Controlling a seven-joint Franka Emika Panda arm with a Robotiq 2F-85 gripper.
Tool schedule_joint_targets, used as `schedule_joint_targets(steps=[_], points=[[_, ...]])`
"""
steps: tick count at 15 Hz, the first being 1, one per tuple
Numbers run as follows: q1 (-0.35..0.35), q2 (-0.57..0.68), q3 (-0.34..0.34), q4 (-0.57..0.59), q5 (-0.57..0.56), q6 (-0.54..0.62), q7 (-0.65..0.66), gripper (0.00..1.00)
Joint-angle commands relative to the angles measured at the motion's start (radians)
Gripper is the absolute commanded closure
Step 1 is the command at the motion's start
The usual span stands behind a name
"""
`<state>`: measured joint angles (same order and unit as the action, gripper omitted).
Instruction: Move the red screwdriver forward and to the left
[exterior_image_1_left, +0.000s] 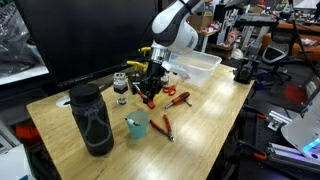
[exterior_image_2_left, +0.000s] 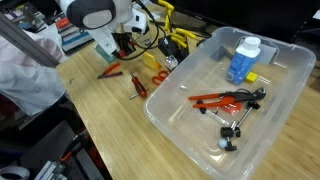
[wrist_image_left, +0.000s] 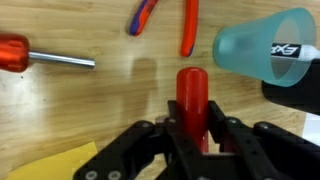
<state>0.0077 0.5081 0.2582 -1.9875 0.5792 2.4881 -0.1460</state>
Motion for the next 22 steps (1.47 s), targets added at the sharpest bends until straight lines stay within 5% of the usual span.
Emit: schedule_joint_targets(steps=[1,7,9,10,17,22], points=[[-0.018,0.056,0.004,0.070,0.002,-0.092,-0.030,0.92],[-0.008,0.148,-0.016,0.144,-0.027,-0.117,0.002,0.92],[-0.012,0.174,-0.018,0.162,-0.037,-0.137,0.003,0.80],[-0.013,0.180,-0.021,0.172,-0.041,-0.156,0.007,0.46],[-0.014,0.145,-0.026,0.145,-0.030,-0.197,0.007,0.02],[-0.021,0.051,-0.026,0.037,-0.008,-0.169,-0.007,0.00]])
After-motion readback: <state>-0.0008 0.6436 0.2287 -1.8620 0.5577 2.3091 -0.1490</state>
